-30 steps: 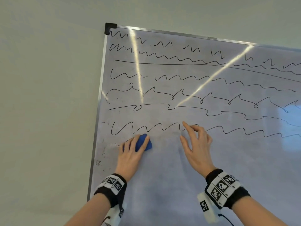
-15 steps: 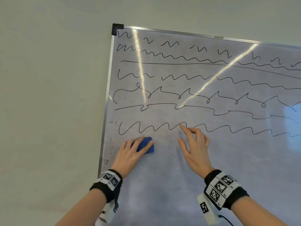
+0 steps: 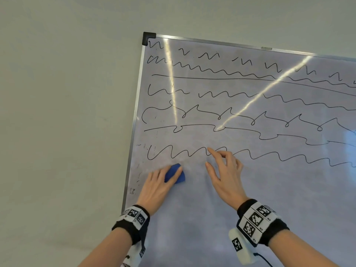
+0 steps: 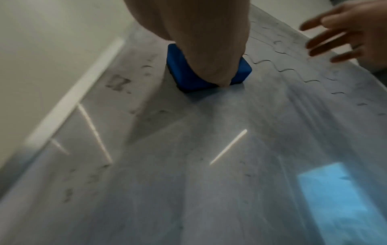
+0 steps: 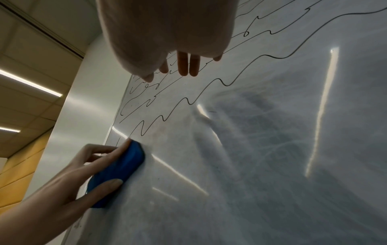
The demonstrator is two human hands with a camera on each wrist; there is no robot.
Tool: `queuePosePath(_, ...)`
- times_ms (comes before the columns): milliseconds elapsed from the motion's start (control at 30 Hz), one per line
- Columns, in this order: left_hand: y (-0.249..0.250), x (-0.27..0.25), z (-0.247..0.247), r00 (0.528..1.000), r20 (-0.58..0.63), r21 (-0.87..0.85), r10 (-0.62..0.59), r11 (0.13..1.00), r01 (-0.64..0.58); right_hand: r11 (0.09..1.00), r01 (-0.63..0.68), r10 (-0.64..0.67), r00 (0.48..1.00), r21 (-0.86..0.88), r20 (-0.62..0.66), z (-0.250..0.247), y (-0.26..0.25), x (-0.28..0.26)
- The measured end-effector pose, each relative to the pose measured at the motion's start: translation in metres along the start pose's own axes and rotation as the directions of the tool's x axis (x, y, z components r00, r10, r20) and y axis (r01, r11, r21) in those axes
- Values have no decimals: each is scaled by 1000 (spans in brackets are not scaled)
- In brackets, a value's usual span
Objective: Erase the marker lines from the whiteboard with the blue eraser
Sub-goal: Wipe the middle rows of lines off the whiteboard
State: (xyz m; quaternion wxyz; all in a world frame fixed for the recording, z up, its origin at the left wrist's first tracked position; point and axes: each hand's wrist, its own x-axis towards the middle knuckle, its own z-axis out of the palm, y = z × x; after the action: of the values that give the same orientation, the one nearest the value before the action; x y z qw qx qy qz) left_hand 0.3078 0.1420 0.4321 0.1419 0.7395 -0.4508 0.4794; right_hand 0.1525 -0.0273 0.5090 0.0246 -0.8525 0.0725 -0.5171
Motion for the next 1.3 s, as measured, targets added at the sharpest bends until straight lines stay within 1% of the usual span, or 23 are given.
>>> queuePosePath(67,-15,-14,-3,990,1,-20,-141,990,141,1000,-10,10,1000,7,10,1,1,-2)
queuePosePath(133,-17,-23,-3,967,-6,-17,-254,967,254,1000,-20,19,1000,20,24,3,1,-3)
queuePosePath(200,-7,-24,0,952,0,-5,-307,952,307,999,-24,23,999,33,42,7,-4,-4)
queuePosePath(233,-1,-23,1,955,7,-5,-296,955,296,999,-19,17,999,38,51,9,-7,-4)
queuePosePath(267,5,-22,2,968,13,0,-250,968,250,999,-8,5,998,42,59,11,-12,-3)
queuePosePath(333,7,-19,2,996,1,30,-87,996,87,999,22,-25,998,46,64,14,-20,0)
queuePosePath(367,1,-16,-1,1000,1,48,-23,999,23,998,33,-36,998,49,60,14,-23,2)
queuePosePath(400,-8,-12,-3,1000,-4,61,-11,998,11,998,38,-40,998,55,51,14,-25,4)
queuePosePath(433,-18,-9,-6,998,-19,60,-55,997,56,997,37,-40,998,62,42,14,-26,5)
queuePosePath(467,-28,-4,-9,989,-54,45,-137,989,139,997,34,-36,999,70,37,14,-26,6)
queuePosePath(533,-48,9,-17,949,-136,-3,-283,958,286,997,25,-28,999,79,40,15,-25,6)
queuePosePath(567,-54,18,-19,933,-155,-24,-325,945,325,997,24,-28,999,78,41,15,-23,5)
queuePosePath(633,-58,33,-22,912,-150,-54,-383,924,379,997,12,-15,999,77,44,15,-20,3)
queuePosePath(733,-43,39,-19,882,-145,-80,-449,894,441,997,-3,-1,998,76,57,16,-18,1)
queuePosePath(800,-32,26,-13,905,-112,-55,-411,912,407,998,7,-11,998,62,60,19,-18,0)
queuePosePath(867,-28,8,-7,941,-84,-9,-328,945,328,999,17,-20,998,50,60,21,-18,-1)
queuePosePath(967,-41,4,-9,969,-96,24,-228,973,231,999,27,-28,999,42,44,21,-17,-2)
queuePosePath(1033,-48,16,-13,961,-128,24,-244,968,249,998,29,-31,999,55,22,19,-16,0)
queuePosePath(1133,-46,41,-18,915,-132,-34,-381,924,380,997,22,-23,1000,69,16,17,-13,2)
queuePosePath(1167,-41,44,-18,903,-134,-37,-409,912,408,997,20,-21,1000,69,14,17,-13,1)
queuePosePath(1200,-35,44,-17,903,-134,-28,-408,913,408,997,16,-17,1000,69,14,18,-12,0)
queuePosePath(1233,-28,41,-15,918,-126,-15,-376,926,377,998,10,-12,1000,68,20,18,-12,-1)
queuePosePath(1300,-15,24,-7,962,-83,5,-261,965,262,998,2,-5,999,57,44,20,-12,-7)
